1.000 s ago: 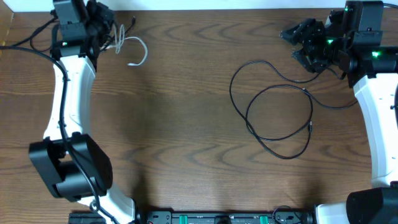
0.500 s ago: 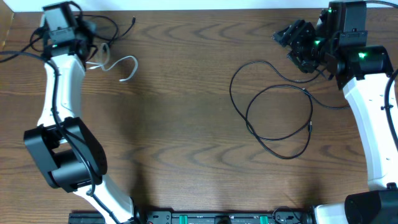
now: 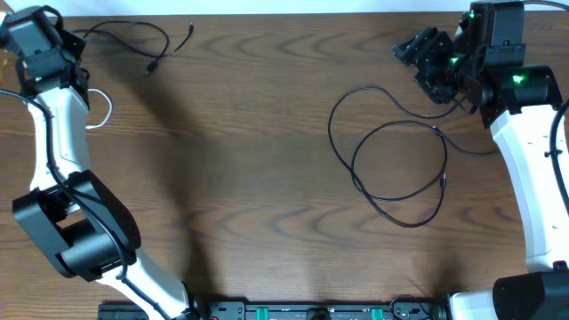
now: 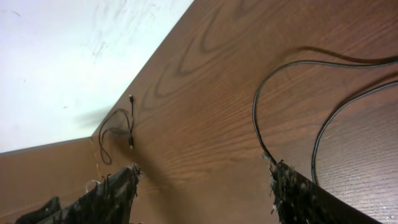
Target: Untangle cables
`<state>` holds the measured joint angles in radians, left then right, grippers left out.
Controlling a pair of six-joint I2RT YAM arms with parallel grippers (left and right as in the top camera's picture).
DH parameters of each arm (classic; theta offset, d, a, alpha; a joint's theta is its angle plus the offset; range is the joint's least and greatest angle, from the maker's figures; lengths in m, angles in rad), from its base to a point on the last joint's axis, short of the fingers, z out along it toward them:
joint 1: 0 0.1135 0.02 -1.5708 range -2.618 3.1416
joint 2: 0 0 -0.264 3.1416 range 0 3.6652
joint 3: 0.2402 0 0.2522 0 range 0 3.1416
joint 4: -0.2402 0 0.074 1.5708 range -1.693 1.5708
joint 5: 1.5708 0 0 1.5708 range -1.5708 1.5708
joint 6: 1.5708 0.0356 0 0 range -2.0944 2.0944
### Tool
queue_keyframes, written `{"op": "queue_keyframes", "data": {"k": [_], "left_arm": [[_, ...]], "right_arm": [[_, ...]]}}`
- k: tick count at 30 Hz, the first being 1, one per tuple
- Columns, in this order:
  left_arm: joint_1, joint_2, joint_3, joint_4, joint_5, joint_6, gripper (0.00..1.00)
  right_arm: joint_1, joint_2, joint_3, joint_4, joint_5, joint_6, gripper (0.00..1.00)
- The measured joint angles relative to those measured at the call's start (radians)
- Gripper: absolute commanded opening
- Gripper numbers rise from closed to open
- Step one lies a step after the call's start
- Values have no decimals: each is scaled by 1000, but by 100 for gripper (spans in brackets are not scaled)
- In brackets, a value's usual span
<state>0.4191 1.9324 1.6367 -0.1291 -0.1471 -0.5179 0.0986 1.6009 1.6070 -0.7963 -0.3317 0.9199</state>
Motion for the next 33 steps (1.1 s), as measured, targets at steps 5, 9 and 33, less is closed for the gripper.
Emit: {"op": "queue_keyframes", "data": {"k": [5,9,33], "left_arm": [[21,9,0,2,-27,70,7],[38,56,0,18,-40,90,8],[100,219,0,-70,109,292,85]], "right_arm": [[3,0,0,0,0,0,70],[5,0,0,-3,0,0,69],[18,0,0,-19,3,-6,73]]}}
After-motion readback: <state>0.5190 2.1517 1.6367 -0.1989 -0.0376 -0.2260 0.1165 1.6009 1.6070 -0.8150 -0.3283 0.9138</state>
